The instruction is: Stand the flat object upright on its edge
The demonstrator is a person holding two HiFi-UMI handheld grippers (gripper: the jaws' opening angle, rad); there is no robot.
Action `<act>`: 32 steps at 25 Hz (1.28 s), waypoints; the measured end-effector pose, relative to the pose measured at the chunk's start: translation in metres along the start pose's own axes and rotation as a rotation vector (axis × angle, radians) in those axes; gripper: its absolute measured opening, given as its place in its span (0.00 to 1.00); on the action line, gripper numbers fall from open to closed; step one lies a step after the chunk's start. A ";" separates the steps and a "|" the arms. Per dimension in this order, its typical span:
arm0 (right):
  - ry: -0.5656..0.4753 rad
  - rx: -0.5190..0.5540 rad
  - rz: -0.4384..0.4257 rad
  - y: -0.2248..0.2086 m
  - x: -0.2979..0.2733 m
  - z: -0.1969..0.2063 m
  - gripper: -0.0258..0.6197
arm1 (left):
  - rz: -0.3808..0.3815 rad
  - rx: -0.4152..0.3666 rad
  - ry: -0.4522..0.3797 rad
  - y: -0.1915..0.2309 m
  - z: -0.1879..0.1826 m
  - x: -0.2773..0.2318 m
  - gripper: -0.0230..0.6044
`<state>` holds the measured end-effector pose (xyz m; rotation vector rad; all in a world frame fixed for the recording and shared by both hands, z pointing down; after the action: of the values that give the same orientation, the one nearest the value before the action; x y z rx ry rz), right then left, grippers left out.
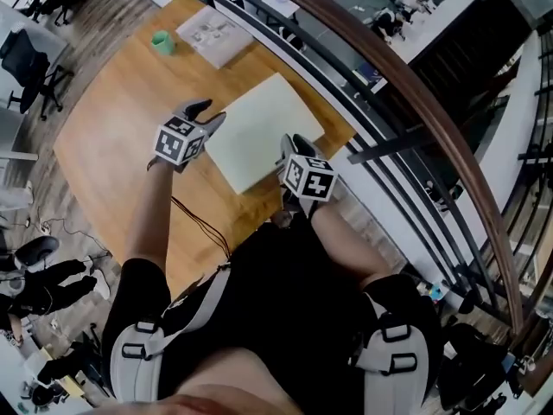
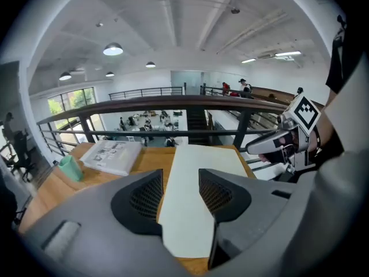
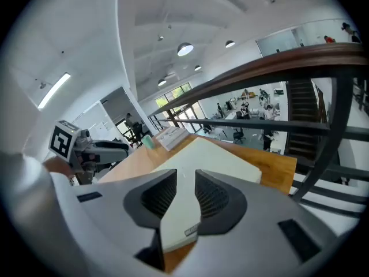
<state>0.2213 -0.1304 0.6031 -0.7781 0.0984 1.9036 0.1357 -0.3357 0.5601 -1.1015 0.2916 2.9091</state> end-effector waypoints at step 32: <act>0.219 -0.478 0.111 -0.038 -0.032 0.100 0.27 | 0.336 0.329 0.367 0.038 0.050 -0.146 0.38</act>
<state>0.2142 -0.0982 0.7098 -1.3266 -0.1898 1.9650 0.2093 -0.3563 0.6992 -1.6478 1.0122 2.7396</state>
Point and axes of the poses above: the fingertips, and each gripper's own axes: x backward along the fingers, y to its left, z out of its underside, the point moved 3 cm from there along x, backward along the fingers, and after that the axes turned 14 degrees about x, right-handed, at the moved point
